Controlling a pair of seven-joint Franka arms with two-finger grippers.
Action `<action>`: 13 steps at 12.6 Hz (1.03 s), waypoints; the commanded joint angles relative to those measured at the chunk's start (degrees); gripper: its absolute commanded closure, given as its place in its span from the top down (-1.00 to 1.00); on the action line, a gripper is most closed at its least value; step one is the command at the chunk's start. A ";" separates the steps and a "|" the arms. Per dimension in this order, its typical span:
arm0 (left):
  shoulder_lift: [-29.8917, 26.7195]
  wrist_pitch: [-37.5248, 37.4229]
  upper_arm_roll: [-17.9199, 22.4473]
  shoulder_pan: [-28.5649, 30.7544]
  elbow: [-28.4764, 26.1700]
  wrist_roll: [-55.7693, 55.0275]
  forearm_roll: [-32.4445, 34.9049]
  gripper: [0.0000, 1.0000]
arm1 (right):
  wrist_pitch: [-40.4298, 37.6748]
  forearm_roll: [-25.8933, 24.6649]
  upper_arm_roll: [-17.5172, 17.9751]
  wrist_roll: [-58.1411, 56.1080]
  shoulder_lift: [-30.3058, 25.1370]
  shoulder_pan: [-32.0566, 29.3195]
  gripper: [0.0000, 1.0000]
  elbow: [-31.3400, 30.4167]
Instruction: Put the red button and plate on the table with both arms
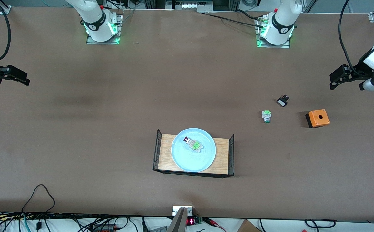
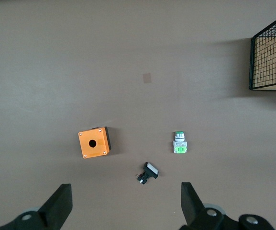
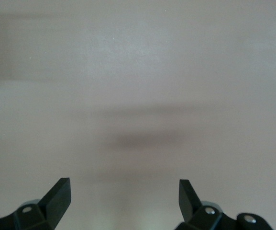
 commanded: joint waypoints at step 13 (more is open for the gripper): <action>5.63 -6.25 -1.70 -1.28 3.75 -7.15 -0.83 1.00 | 1.02 1.12 0.13 -0.18 -0.12 -0.10 1.00 0.78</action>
